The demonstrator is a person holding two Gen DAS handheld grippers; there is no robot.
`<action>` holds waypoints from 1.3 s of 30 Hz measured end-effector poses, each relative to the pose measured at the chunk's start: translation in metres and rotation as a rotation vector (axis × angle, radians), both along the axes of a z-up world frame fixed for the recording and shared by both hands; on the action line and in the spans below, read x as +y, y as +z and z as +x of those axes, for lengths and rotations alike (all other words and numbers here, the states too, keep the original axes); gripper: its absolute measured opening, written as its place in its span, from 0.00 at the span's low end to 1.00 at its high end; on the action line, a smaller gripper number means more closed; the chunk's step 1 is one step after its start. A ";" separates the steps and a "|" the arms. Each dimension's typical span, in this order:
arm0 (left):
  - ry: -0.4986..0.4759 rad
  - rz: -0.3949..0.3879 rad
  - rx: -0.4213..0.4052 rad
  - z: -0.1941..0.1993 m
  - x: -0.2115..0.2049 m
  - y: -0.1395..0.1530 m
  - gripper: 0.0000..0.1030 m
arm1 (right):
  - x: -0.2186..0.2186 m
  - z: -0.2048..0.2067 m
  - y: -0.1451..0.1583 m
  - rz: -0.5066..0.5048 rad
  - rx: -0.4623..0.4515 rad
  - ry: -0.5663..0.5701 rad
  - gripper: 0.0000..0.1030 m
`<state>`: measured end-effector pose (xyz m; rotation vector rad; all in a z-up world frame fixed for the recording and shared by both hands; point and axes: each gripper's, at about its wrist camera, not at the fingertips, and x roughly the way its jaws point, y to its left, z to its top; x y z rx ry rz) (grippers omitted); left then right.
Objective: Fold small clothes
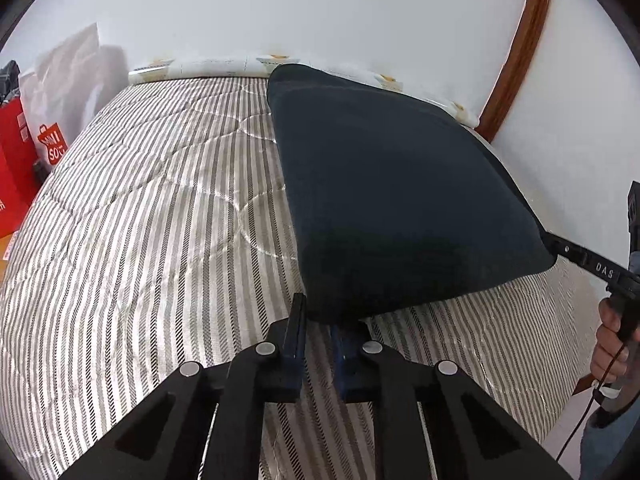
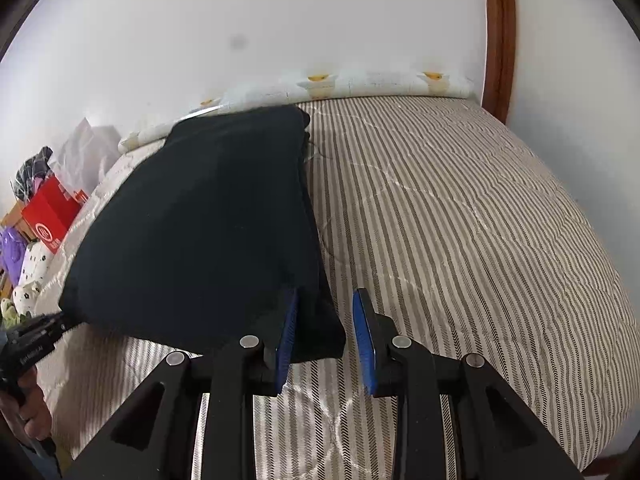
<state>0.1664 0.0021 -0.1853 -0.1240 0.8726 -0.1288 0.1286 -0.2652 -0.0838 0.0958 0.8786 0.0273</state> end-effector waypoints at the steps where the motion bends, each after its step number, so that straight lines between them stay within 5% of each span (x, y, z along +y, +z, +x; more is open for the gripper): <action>1: 0.001 0.002 0.001 -0.001 0.000 0.001 0.11 | 0.000 0.000 0.002 0.008 -0.006 0.002 0.27; 9: 0.019 0.033 0.009 -0.008 0.000 0.004 0.11 | 0.014 0.000 -0.005 -0.023 -0.018 0.014 0.30; 14: 0.010 -0.030 -0.015 -0.020 0.002 0.017 0.11 | 0.011 -0.004 -0.001 0.001 -0.014 -0.026 0.32; 22: 0.044 0.004 -0.059 -0.030 -0.009 0.039 0.37 | 0.018 -0.012 0.000 -0.085 -0.005 -0.062 0.42; 29: 0.061 -0.014 -0.047 -0.033 -0.016 0.055 0.37 | 0.011 -0.028 0.014 -0.050 -0.008 -0.082 0.42; 32: 0.054 -0.004 -0.064 -0.040 -0.021 0.063 0.51 | 0.011 -0.039 0.029 -0.057 -0.022 -0.091 0.44; 39: 0.068 0.028 -0.131 -0.071 -0.034 0.091 0.60 | 0.018 -0.072 0.063 -0.085 -0.073 -0.095 0.58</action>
